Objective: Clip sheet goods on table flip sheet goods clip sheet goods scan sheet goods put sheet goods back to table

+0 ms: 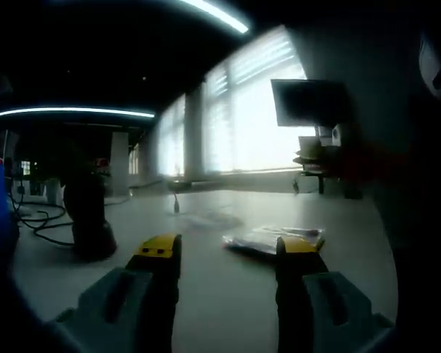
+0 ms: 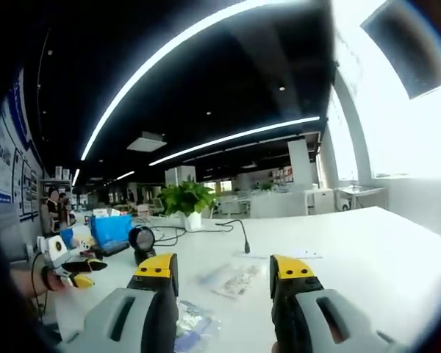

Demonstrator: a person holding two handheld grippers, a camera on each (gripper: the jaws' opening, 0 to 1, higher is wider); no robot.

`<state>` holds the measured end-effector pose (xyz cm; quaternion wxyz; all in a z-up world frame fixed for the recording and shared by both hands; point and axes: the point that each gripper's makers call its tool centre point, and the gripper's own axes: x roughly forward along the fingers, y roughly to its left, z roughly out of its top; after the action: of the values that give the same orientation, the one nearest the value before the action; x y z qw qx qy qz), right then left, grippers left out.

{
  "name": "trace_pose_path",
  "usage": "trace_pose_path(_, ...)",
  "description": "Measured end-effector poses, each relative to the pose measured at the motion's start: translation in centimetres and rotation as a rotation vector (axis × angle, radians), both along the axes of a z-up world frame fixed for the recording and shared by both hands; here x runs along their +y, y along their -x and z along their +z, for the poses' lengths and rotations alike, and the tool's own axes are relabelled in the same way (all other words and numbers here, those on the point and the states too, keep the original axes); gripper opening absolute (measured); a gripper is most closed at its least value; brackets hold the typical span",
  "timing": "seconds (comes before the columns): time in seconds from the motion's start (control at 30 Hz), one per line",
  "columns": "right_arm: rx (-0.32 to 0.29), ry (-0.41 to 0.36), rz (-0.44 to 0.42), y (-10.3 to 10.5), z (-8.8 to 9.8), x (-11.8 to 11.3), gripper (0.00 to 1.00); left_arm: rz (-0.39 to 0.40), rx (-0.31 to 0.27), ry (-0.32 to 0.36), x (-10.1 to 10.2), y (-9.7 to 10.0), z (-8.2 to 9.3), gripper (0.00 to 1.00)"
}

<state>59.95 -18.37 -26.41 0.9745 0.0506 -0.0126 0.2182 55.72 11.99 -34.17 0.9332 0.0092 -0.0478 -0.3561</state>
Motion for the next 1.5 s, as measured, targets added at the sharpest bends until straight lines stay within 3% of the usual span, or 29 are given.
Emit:
trace_pose_path(0.53, 0.030, -0.022, -0.039, 4.0, -5.4, -1.1, 0.44, 0.012, 0.000, -0.002, 0.1, -0.1, 0.0, 0.45)
trace_pose_path(0.77, 0.032, -0.029, -0.063, 4.2, -6.2, -2.3, 0.43, 0.016, -0.001, 0.000, 0.1, -0.1, 0.1, 0.45)
trace_pose_path(1.03, 0.043, -0.040, -0.064, 4.3, -6.7, -2.4, 0.43, 0.011, 0.009, 0.026, 0.2, -0.1, 0.2, 0.45)
trace_pose_path(1.37, 0.032, 0.002, -0.072, 4.5, -7.2, -2.6, 0.43, 0.012, 0.005, 0.026, 0.2, -0.1, 0.3, 0.45)
trace_pose_path(1.5, 0.032, -0.020, -0.064, 4.6, -7.4, -2.2, 0.43, 0.014, 0.001, 0.028, 0.2, -0.1, 0.4, 0.45)
